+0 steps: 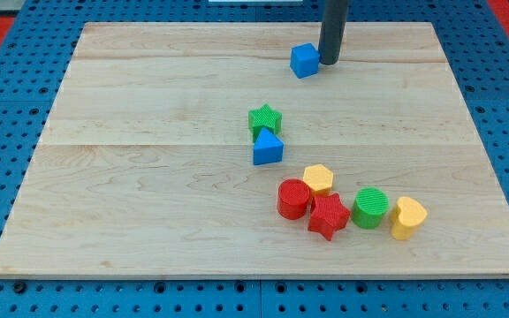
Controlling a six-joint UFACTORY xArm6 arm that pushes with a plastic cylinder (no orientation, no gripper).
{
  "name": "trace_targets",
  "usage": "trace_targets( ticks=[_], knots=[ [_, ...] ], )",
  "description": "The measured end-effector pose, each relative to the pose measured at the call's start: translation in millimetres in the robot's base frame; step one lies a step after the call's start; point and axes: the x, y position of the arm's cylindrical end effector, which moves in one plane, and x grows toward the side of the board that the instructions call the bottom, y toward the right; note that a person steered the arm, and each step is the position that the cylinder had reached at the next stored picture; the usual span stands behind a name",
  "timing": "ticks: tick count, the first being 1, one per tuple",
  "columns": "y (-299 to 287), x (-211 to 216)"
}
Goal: Slightly move the blue cube diagonal to the top right of the green star
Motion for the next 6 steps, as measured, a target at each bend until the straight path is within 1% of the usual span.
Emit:
trace_targets(
  ticks=[1, 2, 3, 4, 5, 6],
  knots=[
    [37.2, 56.6],
    [4.6, 47.5],
    [-14.6, 11.5],
    [-34.8, 15.6],
    [-60.1, 28.9],
    [-64.1, 6.1]
  ],
)
